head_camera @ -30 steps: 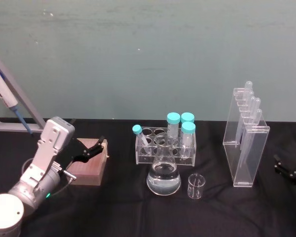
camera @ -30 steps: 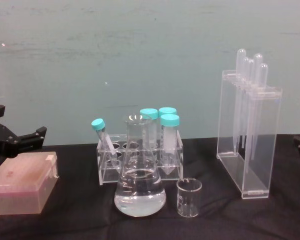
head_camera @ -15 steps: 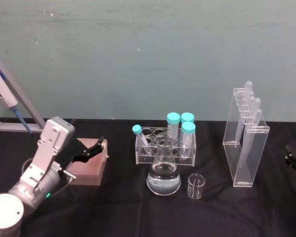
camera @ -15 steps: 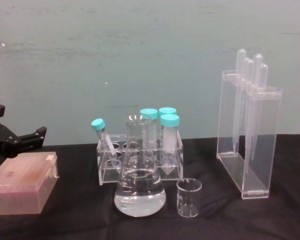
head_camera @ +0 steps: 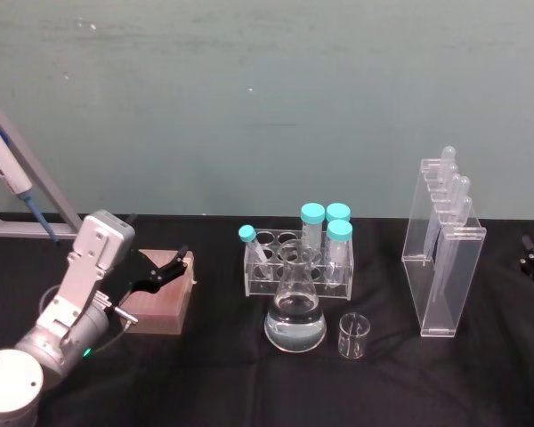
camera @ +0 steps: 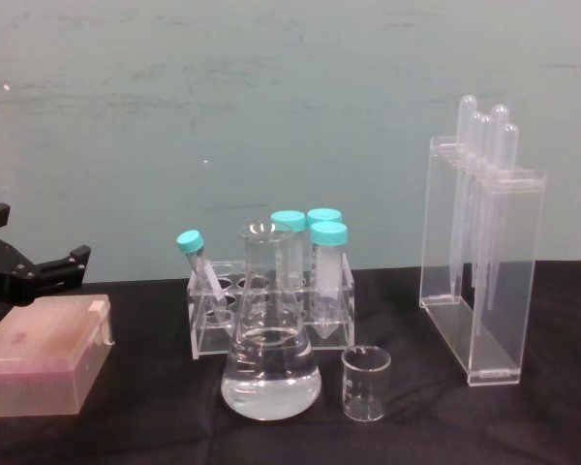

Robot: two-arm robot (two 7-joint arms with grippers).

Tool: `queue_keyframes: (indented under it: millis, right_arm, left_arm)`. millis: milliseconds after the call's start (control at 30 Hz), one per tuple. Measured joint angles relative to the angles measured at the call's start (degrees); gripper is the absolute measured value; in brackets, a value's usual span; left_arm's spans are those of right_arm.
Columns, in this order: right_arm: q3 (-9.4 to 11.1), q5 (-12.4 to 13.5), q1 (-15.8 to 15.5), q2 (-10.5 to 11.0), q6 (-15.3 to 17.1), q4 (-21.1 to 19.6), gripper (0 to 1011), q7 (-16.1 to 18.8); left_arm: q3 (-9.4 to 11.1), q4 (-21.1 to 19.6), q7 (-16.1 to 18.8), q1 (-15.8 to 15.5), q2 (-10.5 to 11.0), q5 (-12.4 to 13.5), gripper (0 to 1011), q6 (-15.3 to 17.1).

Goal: Place the experimental apparatus aside using one hand.

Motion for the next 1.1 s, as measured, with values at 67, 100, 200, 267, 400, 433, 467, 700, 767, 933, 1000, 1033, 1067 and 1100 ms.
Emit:
queue_keyframes:
  millis: [67, 100, 200, 267, 400, 433, 467, 700, 767, 933, 1000, 1033, 1067, 1100]
  right_arm:
    - [0.11, -0.5, -0.38, 0.1, -0.76, -0.46, 1000, 0.22]
    - [0.16, -0.9, -0.66, 0.11, -1.57, -0.77, 1000, 0.52]
    - [0.25, -1.33, -0.87, -0.13, -2.83, -1.0, 1000, 1.18]
    - [0.27, -1.33, -0.86, -0.37, -3.4, -1.01, 1000, 1.76]
    - [0.22, -0.71, -0.35, -1.3, -4.74, -0.68, 1000, 3.64]
    - [0.19, -0.6, -0.25, -1.43, -4.94, -0.58, 1000, 3.94]
    - [0.16, -0.46, -0.12, -1.61, -5.17, -0.43, 1000, 4.27]
    - [-0.16, 1.14, 1.59, -3.76, -6.76, 0.93, 1000, 7.25]
    - [-0.12, 2.27, 2.07, -4.8, -6.72, 1.1, 1000, 8.1]
    - [0.19, 4.6, 2.59, -7.51, -5.94, 1.08, 1000, 9.03]
    - [0.38, 5.06, 2.61, -8.63, -5.41, 1.05, 1000, 9.03]
    - [0.38, 5.06, 2.61, -8.63, -5.41, 1.05, 1000, 9.03]
    - [0.54, 5.37, 2.62, -9.4, -4.96, 1.03, 1000, 8.98]
    - [0.66, 5.65, 2.6, -10.01, -4.45, 1.01, 1000, 8.9]
  left_arm:
    - [0.0, 0.0, 0.0, 0.0, 0.0, 0.0, 1000, 0.0]
    - [0.0, 0.0, 0.0, 0.0, 0.0, 0.0, 1000, 0.0]
    - [0.0, 0.0, 0.0, 0.0, 0.0, 0.0, 1000, 0.0]
    - [0.0, 0.0, 0.0, 0.0, 0.0, 0.0, 1000, 0.0]
    - [0.0, 0.0, 0.0, 0.0, 0.0, 0.0, 1000, 0.0]
    - [0.0, 0.0, 0.0, 0.0, 0.0, 0.0, 1000, 0.0]
    - [0.0, 0.0, 0.0, 0.0, 0.0, 0.0, 1000, 0.0]
    - [0.0, 0.0, 0.0, 0.0, 0.0, 0.0, 1000, 0.0]
    - [0.0, 0.0, 0.0, 0.0, 0.0, 0.0, 1000, 0.0]
    - [0.0, 0.0, 0.0, 0.0, 0.0, 0.0, 1000, 0.0]
    - [0.0, 0.0, 0.0, 0.0, 0.0, 0.0, 1000, 0.0]
    - [0.0, 0.0, 0.0, 0.0, 0.0, 0.0, 1000, 0.0]
    - [0.0, 0.0, 0.0, 0.0, 0.0, 0.0, 1000, 0.0]
    - [0.0, 0.0, 0.0, 0.0, 0.0, 0.0, 1000, 0.0]
